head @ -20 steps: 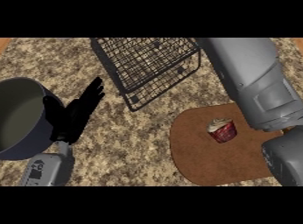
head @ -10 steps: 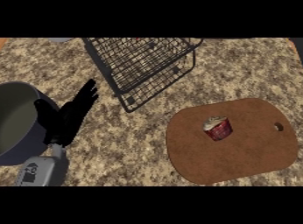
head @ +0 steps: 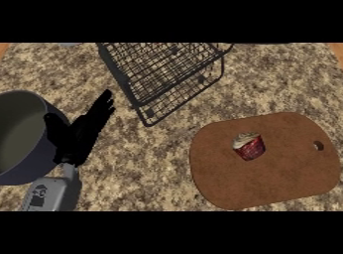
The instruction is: Pick the can from the cutting board and place it in the tiered basket
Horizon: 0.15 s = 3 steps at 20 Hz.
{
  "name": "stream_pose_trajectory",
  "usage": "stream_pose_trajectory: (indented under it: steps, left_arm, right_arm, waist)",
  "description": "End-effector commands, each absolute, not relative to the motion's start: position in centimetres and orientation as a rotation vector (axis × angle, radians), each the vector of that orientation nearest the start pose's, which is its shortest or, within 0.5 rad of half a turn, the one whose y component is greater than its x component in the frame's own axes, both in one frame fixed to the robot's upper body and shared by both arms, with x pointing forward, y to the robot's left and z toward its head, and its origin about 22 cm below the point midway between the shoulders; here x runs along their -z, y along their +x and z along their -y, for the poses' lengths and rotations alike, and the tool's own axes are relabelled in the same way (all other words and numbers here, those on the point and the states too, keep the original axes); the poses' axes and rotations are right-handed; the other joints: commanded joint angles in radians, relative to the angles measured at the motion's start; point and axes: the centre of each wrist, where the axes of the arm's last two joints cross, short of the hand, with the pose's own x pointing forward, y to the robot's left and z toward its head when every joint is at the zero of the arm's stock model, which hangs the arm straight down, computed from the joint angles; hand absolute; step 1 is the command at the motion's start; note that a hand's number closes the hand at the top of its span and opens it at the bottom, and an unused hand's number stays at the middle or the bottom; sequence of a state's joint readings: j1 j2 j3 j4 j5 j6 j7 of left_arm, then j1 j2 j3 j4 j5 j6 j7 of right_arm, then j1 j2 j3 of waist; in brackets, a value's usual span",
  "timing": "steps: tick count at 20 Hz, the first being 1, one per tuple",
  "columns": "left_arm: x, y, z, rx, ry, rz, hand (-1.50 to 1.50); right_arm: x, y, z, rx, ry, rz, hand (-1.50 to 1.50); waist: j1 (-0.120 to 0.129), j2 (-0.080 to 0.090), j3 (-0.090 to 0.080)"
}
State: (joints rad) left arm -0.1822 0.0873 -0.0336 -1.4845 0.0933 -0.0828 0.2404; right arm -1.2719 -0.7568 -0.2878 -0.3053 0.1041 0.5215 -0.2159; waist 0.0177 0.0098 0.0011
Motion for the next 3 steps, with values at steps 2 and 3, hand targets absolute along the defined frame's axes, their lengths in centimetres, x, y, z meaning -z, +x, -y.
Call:
stream_pose_trajectory:
  steps: [2, 3]
  left_arm:
    - [-3.3, 28.5, -20.8, 0.161, -0.118, 1.403, 0.0]
    - [-2.8, 28.1, -21.6, 0.183, -0.135, 1.409, 0.0]
  right_arm:
    - [-27.0, 41.3, 44.4, -0.408, -0.157, 1.801, -1.5]
    - [-28.0, 39.0, 47.8, -0.405, -0.157, 1.812, -1.5]
  waist:
    - [0.012, 0.002, 0.0]
    - [0.017, 0.006, 0.001]
